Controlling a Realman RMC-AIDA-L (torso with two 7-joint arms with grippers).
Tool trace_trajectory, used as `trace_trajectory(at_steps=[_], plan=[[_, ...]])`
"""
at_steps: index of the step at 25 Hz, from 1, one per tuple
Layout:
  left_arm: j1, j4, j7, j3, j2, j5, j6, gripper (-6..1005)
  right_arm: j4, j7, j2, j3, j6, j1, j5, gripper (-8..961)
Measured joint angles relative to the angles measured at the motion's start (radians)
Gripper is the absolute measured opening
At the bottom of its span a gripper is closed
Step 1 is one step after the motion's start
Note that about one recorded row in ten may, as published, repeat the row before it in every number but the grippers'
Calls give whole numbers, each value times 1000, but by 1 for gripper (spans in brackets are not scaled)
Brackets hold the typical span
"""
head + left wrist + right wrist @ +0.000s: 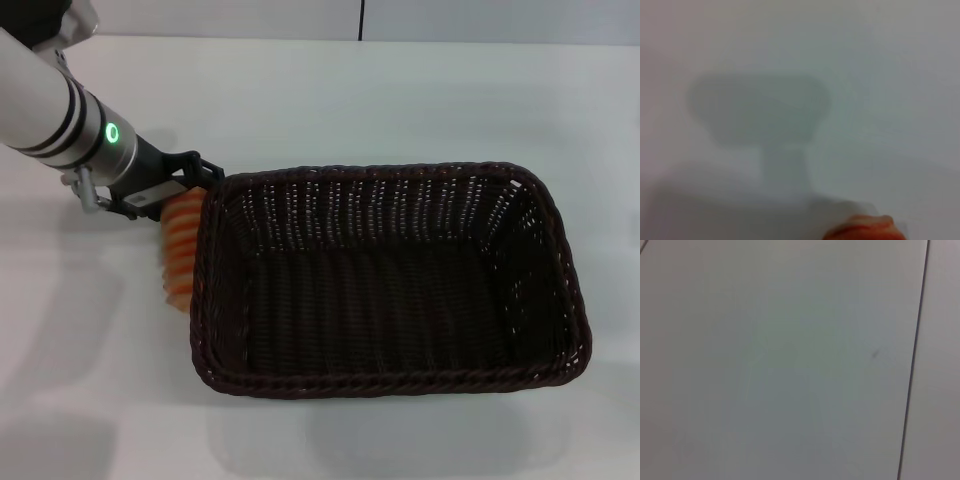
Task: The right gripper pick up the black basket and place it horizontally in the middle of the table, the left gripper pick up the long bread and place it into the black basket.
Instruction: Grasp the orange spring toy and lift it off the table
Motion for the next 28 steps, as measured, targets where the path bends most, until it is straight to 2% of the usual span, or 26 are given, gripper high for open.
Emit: trace_trajectory(at_steps=[12, 14, 19, 25, 28], plan=[[-17, 7, -2, 48, 2, 6, 12, 844, 0, 0, 0, -2, -1, -1, -1, 343], [-17, 7, -1, 49, 2, 8, 12, 681, 0, 0, 0, -2, -1, -1, -1, 343], [-17, 5, 0, 55, 2, 17, 12, 565, 0, 0, -1, -1, -3, -1, -1, 343], [-18, -2, 0, 60, 2, 21, 18, 534, -1, 0, -2, 0, -4, -1, -1, 343], [-12, -42, 9, 56, 5, 52, 26, 518, -2, 0, -2, 1, -4, -2, -1, 343]])
